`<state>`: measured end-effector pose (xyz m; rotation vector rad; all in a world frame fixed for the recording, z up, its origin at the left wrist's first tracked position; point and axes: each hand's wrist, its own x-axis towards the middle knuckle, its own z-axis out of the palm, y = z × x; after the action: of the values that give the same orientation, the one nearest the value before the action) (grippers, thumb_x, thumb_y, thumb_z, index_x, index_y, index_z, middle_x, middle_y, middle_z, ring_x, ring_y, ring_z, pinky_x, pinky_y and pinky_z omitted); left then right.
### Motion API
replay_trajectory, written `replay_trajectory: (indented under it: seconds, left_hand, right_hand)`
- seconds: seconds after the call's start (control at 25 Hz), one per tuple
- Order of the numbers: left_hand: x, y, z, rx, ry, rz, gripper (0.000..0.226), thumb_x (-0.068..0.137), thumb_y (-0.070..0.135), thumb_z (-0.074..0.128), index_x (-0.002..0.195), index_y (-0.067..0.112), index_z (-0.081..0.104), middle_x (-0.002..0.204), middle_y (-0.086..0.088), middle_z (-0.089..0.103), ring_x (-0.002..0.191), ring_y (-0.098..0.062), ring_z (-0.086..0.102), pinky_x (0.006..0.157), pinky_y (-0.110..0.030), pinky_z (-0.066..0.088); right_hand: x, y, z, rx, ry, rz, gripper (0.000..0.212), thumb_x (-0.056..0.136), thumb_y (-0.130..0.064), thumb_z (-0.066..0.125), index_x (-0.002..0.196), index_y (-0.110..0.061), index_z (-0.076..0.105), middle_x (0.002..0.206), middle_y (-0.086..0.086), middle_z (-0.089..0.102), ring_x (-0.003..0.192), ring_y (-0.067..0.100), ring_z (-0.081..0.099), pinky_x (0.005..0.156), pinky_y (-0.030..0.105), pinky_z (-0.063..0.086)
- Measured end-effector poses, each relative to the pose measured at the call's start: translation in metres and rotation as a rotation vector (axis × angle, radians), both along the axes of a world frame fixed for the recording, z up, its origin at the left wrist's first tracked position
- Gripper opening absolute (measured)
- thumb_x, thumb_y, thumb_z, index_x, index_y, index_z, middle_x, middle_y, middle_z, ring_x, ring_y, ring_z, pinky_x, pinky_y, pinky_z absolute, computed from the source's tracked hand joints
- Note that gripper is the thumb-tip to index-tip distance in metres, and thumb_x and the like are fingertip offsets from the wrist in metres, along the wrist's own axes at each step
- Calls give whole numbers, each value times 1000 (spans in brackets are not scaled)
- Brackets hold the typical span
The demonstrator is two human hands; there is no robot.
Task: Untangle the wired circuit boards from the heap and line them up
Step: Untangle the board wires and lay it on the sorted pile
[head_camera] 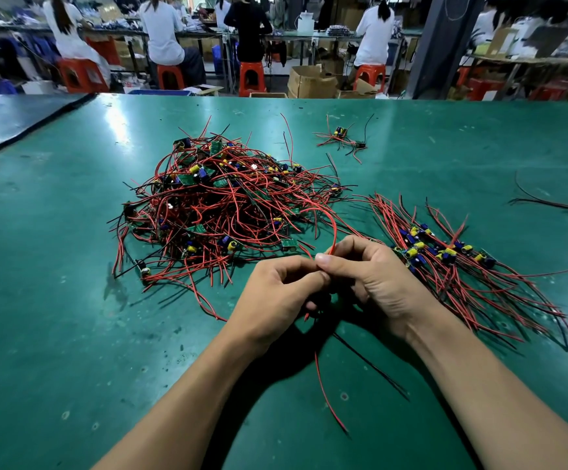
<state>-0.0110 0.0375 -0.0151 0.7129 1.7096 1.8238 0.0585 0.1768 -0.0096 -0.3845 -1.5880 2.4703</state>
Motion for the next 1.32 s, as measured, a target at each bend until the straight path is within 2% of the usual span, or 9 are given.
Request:
replay_trajectory:
  seconds: [0.12,0.28,0.4,0.52,0.64,0.84,1.0,1.24,1.32]
  left_hand:
    - [-1,-1,1,30,-96,25,13,87,-1,64,81,3,74,74,-12,69,62,-19,57,58,-24,47]
    - [0,-1,3,58,-200,25,18,87,-4,62,76,2,75,87,-12,70,78,-31,56,76,-43,44]
    - [0,0,6,49,-188,41,24,86,-5,61,70,7,75,73,-9,67,66,-24,58,68,-34,46]
    - [-2,0,9,42,-211,59,21,85,-3,62,69,6,73,62,-10,63,53,-18,57,55,-24,47]
    - [-2,1,10,18,-214,66,15,83,-1,66,71,5,72,60,-10,60,51,-17,52,51,-22,43]
    - [0,1,10,-29,-138,18,18,83,0,67,68,8,72,59,-7,63,51,-13,52,51,-19,39]
    - [1,-2,9,-74,-57,-49,19,83,2,67,66,11,72,58,-4,62,55,-15,48,52,-18,38]
    - [-1,-3,6,-52,-75,12,16,84,1,65,72,7,72,65,-8,65,59,-16,53,58,-23,41]
    - [-1,-2,5,-44,-86,22,16,87,4,65,75,8,75,68,-10,65,60,-17,53,57,-24,41]
  right_hand:
    - [1,1,0,21,-53,72,13,74,-17,82,83,-14,73,82,12,68,66,19,65,67,40,61]
    - [2,5,-4,135,-85,151,37,78,-25,81,111,-9,75,109,21,70,95,33,63,101,55,46]
    - [-1,1,-5,133,-59,76,30,74,-27,82,99,-9,78,90,15,71,76,26,61,71,37,56]
    - [-6,-4,-7,130,-17,-24,21,73,-26,78,85,-9,78,68,3,61,48,6,43,42,16,37]
    - [-8,-4,-6,93,20,-125,25,74,-23,75,86,-2,71,67,0,63,43,3,39,40,15,35]
    - [-11,4,-5,51,19,-343,19,69,-20,77,72,-9,61,95,17,53,40,4,36,37,16,32]
    - [-11,18,-3,-42,20,-494,24,86,-9,71,71,-12,54,90,11,60,37,2,34,34,15,28]
    - [-8,15,-1,-61,18,-370,16,84,-17,72,83,-9,59,62,-5,56,41,4,35,36,15,28]
    - [-3,15,0,-28,-30,-207,28,74,-21,76,94,-7,63,63,-3,51,45,4,39,36,15,31]
